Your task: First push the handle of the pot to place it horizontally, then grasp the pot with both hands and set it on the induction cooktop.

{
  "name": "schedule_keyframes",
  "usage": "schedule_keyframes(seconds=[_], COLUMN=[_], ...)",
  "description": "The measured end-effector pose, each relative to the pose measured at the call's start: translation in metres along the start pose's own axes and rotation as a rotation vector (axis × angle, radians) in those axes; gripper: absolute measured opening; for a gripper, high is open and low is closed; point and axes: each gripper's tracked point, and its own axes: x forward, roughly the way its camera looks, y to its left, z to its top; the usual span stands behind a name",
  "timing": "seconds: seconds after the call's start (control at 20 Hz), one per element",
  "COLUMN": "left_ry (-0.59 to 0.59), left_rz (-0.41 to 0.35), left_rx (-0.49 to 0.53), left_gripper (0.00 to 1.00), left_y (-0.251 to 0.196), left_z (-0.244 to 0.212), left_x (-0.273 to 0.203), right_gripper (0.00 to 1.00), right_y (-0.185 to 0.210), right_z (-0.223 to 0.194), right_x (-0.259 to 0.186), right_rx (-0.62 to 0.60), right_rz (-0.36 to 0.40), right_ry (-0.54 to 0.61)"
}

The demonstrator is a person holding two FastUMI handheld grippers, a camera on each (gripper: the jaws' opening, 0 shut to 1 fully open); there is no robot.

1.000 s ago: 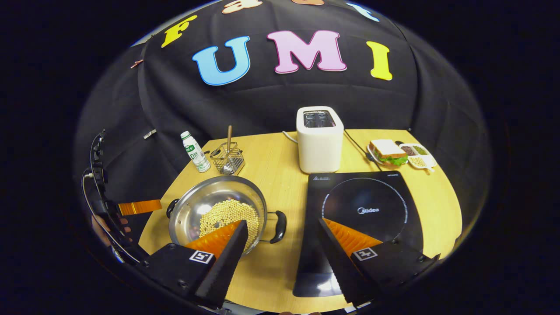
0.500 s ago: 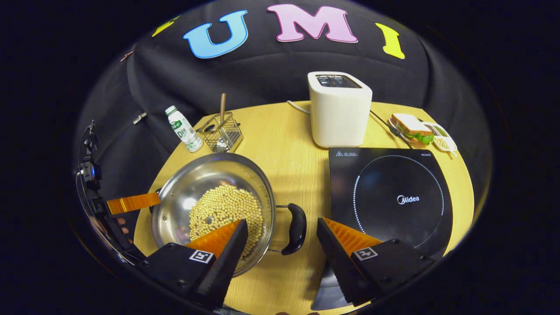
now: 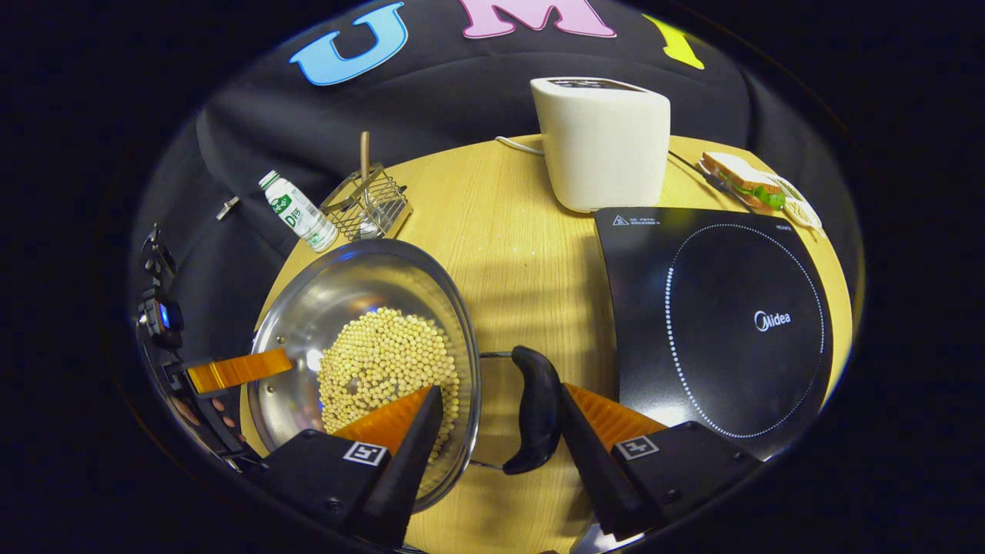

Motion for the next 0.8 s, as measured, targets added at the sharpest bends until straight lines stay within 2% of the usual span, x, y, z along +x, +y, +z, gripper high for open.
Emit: schedule_keyframes(seconds=[0.1,0.2,0.25,0.35,0.45,0.5,0.6,0.8], left_ry=[0.014,0.023,0.028,0.043,0.052,0.055,0.067,0.060], left_rz=[0.000,0.000,-0.002,0.000,0.008,0.015,0.020,0.036], left_rx=[0.007,0.014,0.012,0.013,0.019,0.022,0.013,0.015], left_gripper=[0.90,0.85,0.84,0.80,0.74,0.67,0.61,0.59], left_y=[0.002,0.004,0.004,0.006,0.011,0.013,0.015,0.016], left_z=[-0.002,-0.004,-0.004,-0.007,-0.008,-0.009,-0.011,-0.009], left_x=[0.003,0.006,0.006,0.008,0.009,0.009,0.010,0.009], right_gripper=[0.92,0.85,0.85,0.77,0.60,0.67,0.65,0.62], right_y=[0.000,-0.002,-0.004,-0.008,-0.008,-0.008,-0.010,-0.008], right_z=[-0.002,-0.004,-0.003,-0.004,-0.008,-0.009,-0.009,-0.013], right_x=[0.005,0.008,0.008,0.012,0.012,0.013,0.015,0.015], right_rx=[0.003,0.000,0.000,0.002,0.023,0.025,0.022,0.107], right_rz=[-0.004,-0.013,-0.024,-0.044,-0.040,-0.041,-0.042,-0.016], right_ry=[0.008,0.014,0.013,0.011,0.032,0.040,0.039,0.068])
